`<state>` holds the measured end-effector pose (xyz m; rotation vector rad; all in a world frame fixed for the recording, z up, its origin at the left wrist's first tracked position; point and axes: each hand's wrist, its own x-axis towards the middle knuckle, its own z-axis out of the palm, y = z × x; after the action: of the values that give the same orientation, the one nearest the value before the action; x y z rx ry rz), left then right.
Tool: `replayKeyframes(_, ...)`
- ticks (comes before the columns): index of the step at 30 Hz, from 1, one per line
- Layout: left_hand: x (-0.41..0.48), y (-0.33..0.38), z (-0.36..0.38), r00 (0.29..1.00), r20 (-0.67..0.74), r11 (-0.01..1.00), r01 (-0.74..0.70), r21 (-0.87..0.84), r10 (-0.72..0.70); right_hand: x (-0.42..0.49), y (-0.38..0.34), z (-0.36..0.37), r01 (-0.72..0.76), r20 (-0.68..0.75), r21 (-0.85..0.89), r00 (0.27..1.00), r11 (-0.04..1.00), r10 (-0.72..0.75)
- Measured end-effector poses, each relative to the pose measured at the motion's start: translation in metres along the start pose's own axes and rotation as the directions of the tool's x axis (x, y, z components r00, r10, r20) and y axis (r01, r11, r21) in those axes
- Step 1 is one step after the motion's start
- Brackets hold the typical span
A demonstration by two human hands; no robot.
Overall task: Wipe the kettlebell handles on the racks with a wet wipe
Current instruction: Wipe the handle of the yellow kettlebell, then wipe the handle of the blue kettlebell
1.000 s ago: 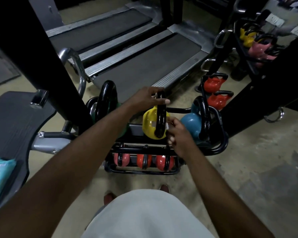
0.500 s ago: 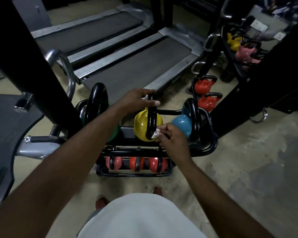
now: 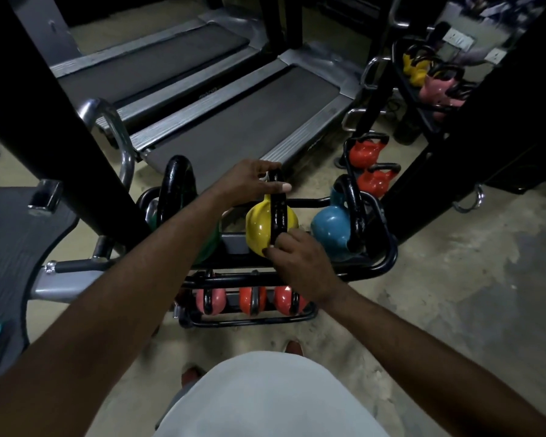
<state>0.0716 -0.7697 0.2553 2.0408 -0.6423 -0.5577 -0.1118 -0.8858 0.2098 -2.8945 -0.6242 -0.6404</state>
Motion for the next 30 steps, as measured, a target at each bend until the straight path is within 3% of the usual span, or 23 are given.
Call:
replayKeyframes(3,0.001,0.0,-0.001,1.0,0.013,0.999,0.018,-0.033,-0.018,-0.006,0.009,-0.006,-0.145,-0.075,0.184,0.984,0.972,0.161)
replayKeyframes(7,0.003,0.0,0.001,0.999,-0.014,0.999,0.037,0.022,-0.036,-0.037,0.008,-0.012,-0.286,0.001,0.335,0.953,0.898,0.303)
replayKeyframes(9,0.006,0.002,0.005,0.997,-0.046,0.998,0.056,0.026,-0.055,-0.043,0.014,-0.025,-0.429,-0.005,0.45,0.876,0.783,0.483)
replayKeyframes(12,0.005,0.017,0.016,0.988,-0.148,0.989,-0.031,0.144,0.053,-0.046,0.028,-0.051,-0.608,0.044,0.6,0.674,0.52,0.737)
replayKeyframes(14,0.006,0.035,0.027,0.96,-0.182,0.956,-0.165,0.241,0.212,-0.055,0.042,-0.067,-0.645,-0.016,0.575,0.607,0.504,0.794)
replayKeyframes(18,0.026,0.065,0.06,0.948,-0.017,0.87,-0.284,0.403,0.317,-0.065,0.069,-0.083,-0.673,-0.194,0.173,0.692,0.719,0.695)
replayKeyframes(21,0.041,0.078,0.087,0.941,0.063,0.852,-0.328,0.408,0.332,-0.061,0.079,-0.077,-0.577,-0.254,0.044,0.783,0.815,0.568)
replayKeyframes(27,0.056,0.08,0.103,0.94,0.185,0.845,-0.339,0.414,0.287,-0.088,0.074,-0.057,-0.281,-0.054,-0.116,0.959,0.953,0.277)
replayKeyframes(30,0.059,0.078,0.101,0.935,0.198,0.85,-0.352,0.392,0.296,-0.084,0.077,-0.051,-0.157,0.066,-0.153,0.983,0.976,0.169)
